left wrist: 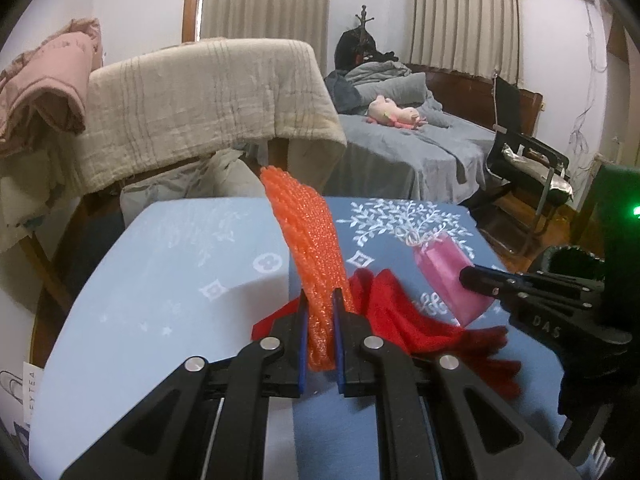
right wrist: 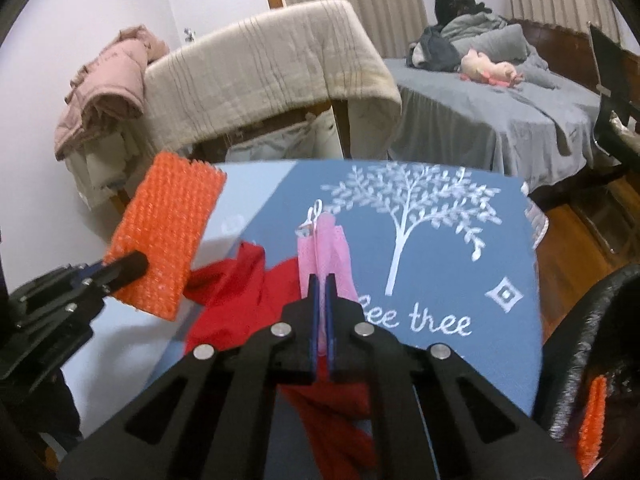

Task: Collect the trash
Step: 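Carry the orange net and pink gift bag over the bin and open both tools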

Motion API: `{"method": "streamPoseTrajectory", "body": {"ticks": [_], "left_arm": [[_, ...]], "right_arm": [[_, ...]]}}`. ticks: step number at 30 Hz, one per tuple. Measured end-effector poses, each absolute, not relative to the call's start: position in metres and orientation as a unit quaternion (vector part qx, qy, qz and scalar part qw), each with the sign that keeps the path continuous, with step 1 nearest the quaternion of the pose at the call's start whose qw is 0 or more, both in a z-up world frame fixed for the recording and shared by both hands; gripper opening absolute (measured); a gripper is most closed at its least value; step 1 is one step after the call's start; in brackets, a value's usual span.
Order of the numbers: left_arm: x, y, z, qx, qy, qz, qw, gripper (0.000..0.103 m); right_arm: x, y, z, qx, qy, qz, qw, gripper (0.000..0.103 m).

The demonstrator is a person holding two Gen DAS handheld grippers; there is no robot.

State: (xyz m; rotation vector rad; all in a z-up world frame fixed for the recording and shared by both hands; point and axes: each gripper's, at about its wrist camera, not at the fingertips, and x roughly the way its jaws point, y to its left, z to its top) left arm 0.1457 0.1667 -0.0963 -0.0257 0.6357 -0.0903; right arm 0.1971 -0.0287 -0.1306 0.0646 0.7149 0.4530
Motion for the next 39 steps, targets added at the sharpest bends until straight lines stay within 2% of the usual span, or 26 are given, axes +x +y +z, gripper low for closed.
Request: {"method": "streamPoseTrajectory", "body": {"ticks": [17,39], "left_arm": [[0.133,0.095,-0.054,0.003,0.275,-0.116,0.954,0.01],[0.119,-0.04,-0.051,0.039,0.27,-0.254,0.928,0.01]], "right_arm": [[0.149,-0.103,-0.067,0.054,0.275,0.172,0.944,0.002],[0.091,-0.22,-0.06,0.073,0.254,0.051,0.963,0.002]]}}
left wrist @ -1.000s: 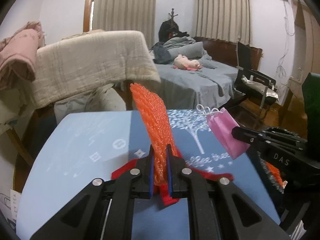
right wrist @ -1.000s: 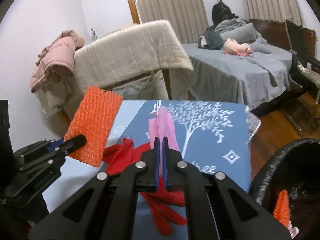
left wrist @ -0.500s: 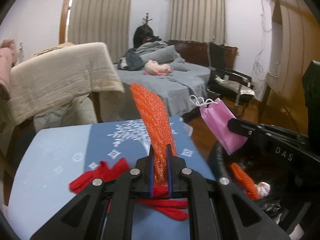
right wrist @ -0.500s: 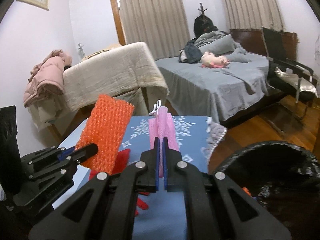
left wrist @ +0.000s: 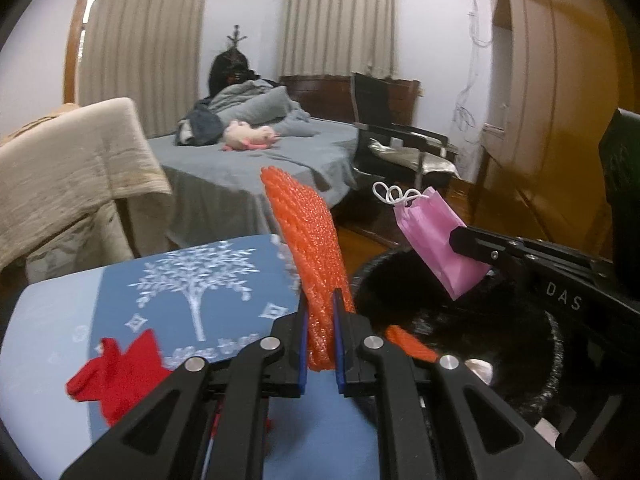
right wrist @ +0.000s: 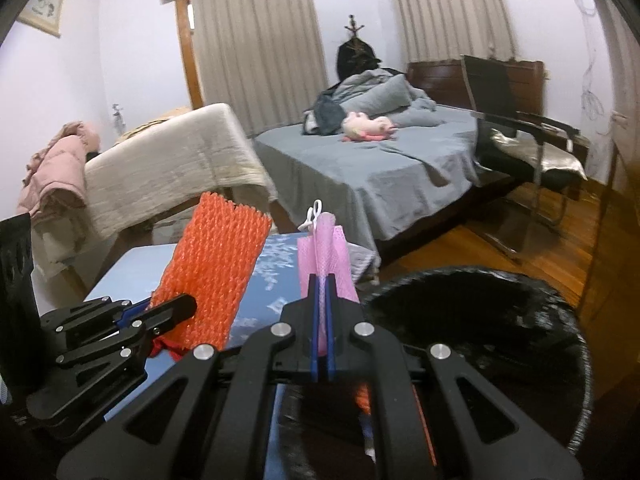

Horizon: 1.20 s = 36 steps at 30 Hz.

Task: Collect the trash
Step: 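Carry the orange net and pink gift bag over the bin and open both tools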

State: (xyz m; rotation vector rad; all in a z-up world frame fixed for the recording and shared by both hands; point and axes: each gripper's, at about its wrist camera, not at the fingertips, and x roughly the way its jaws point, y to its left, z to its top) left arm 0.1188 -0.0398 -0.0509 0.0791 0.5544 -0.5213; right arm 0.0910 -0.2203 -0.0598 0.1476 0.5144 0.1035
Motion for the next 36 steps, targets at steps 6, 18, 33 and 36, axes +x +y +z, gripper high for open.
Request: {"method": "streamPoseTrajectory", "body": {"ticks": [6,18,33,36], "left_arm": [[0.116,-0.071,-0.056,0.047,0.273,-0.286,0.917,0.01],[0.111,-0.12,-0.071,0.063,0.282,-0.33,0.899,0.01],[0.113,-0.142,-0.084,0.056,0.3,-0.359,0.882,0.047],[0.113,-0.134,-0.081,0.052,0.293,-0.347,0.889,0.064]], "right_arm": [[0.075,-0.252,-0.065,0.079,0.255,0.014,0.964,0.002],[0.053,-0.301,-0.084,0.096,0.263,-0.039,0.959,0.002],[0.048,-0.33,-0.101,0.106,0.276,-0.088,0.951,0.029],[0.047,-0.33,-0.1,0.104,0.272,-0.095,0.952,0.047]]}}
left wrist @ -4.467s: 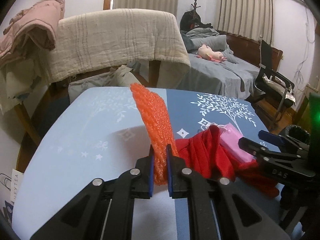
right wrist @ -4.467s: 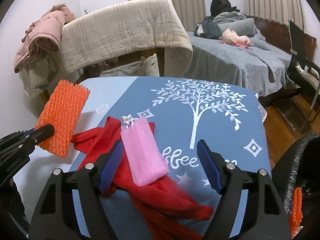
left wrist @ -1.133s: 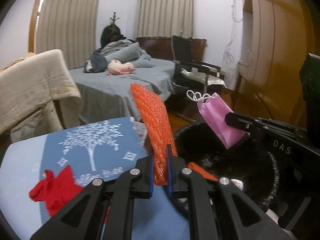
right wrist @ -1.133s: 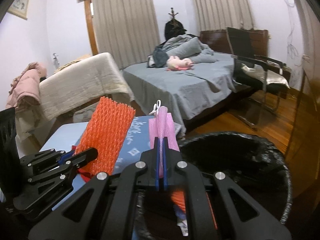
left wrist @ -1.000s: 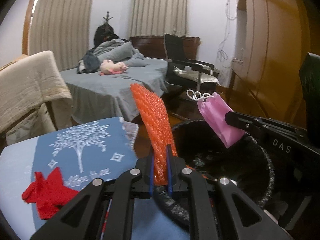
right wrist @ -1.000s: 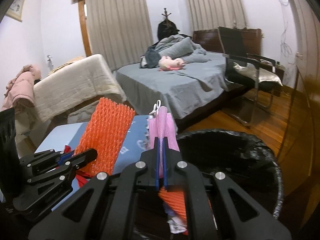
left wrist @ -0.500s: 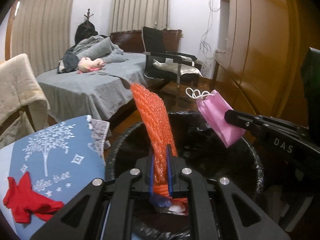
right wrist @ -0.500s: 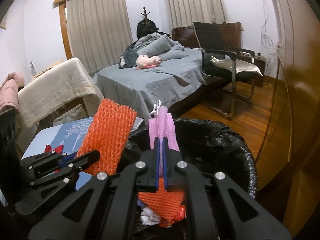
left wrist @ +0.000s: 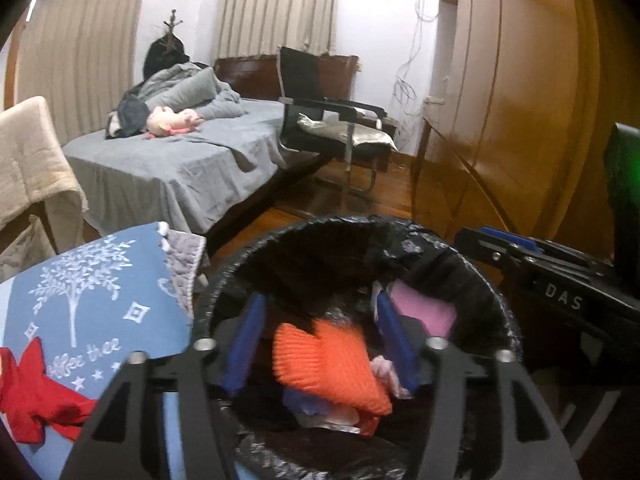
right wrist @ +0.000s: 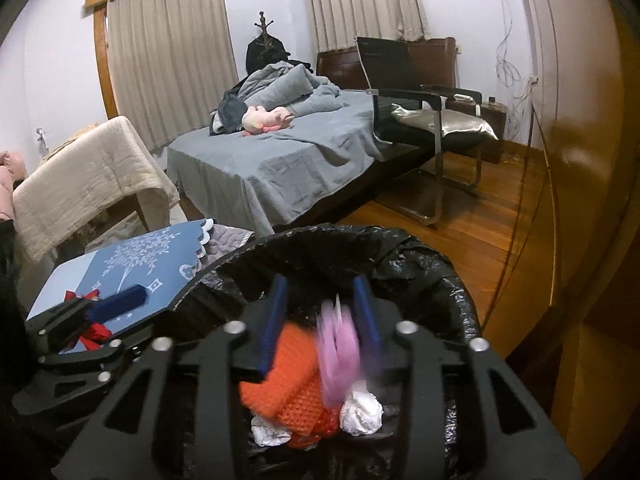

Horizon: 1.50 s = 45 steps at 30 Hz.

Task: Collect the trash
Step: 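Carry the orange net and pink gift bag over the bin and open both tools, then move the left tool to the red gloves and grasp one glove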

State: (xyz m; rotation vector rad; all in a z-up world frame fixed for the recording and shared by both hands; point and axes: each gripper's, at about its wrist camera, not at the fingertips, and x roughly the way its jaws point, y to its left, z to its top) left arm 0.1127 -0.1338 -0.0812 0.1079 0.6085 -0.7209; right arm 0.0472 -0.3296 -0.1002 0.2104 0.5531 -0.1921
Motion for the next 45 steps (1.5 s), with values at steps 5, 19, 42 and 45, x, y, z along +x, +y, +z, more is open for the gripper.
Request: {"method": "streamPoseTrajectory", "body": {"ticks": [5,19,42,45], "left_arm": [[0.114,-0.108,-0.075,0.039,0.282,-0.311,0.906,0.085],[0.121,0.017,-0.059,0.009,0.26,-0.158,0.953,0.095],[0.127,0.16,-0.098,0.007,0.288,-0.002,0.958,0.095],[0.131,0.161,-0.103,0.005,0.292,-0.003,0.956,0.094]], "right_arm": [[0.04,-0.322,-0.092,0.091,0.245,-0.114,0.959,0.096],[0.062,-0.257,-0.083,0.075,0.244,-0.039,0.966,0.098],[0.131,-0.108,-0.113,0.028,0.284,0.083,0.955,0.098],[0.137,-0.101,-0.119,0.025,0.289,0.087,0.953,0.098]]}}
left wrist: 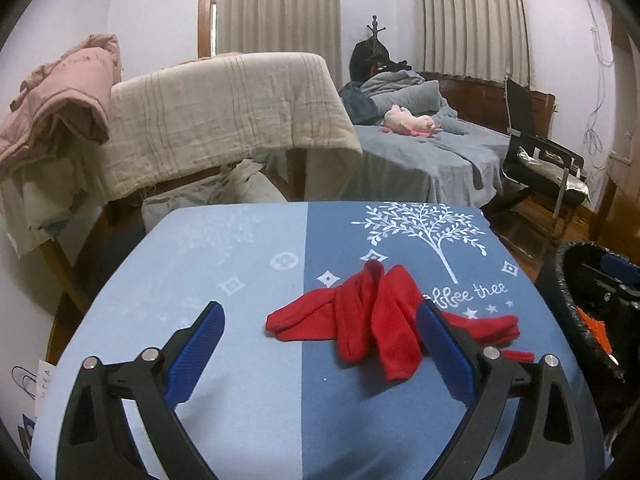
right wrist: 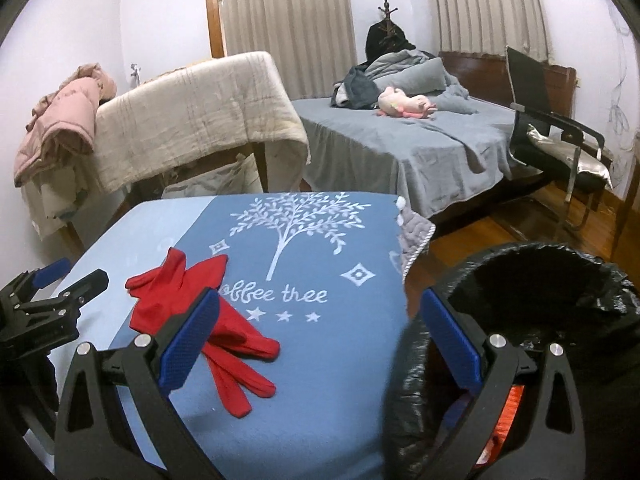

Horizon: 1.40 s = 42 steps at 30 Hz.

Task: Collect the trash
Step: 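Move the left tool to the red gloves and grasp one glove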

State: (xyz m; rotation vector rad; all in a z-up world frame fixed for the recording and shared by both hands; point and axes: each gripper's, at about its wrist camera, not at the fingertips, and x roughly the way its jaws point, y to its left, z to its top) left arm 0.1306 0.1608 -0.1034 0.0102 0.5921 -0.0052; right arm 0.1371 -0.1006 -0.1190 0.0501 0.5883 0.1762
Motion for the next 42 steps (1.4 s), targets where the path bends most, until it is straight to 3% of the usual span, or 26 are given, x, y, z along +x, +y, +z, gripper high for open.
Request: {"method": "streamPoseTrajectory", "body": {"ticks": [14,17,25,29,42], "left_arm": [[0.164,0.148,-0.143,-0.016,0.354,-0.039,0.934,0.075],[0.173,0.147,-0.15,-0.022,0.375,-0.05,0.925,0.063],[0.181,0.141,-0.16,-0.032,0.405,-0.084,0.91,0.014],[0.175,0.141,-0.155,-0.029,0.393,-0.086,0.915,0.009],[0.153,0.166,-0.133,-0.004,0.361,-0.054,0.931,0.008]], "right_arm": [[0.146,-0.093,-0.127,0.018,0.296,0.089,0.951,0.098],[0.147,-0.093,-0.127,0.019,0.296,0.089,0.951,0.098],[0.15,-0.092,-0.131,0.019,0.298,0.089,0.95,0.098],[0.151,-0.091,-0.132,0.024,0.3,0.093,0.949,0.098],[0.165,-0.05,-0.146,0.014,0.321,0.128,0.938,0.098]]}}
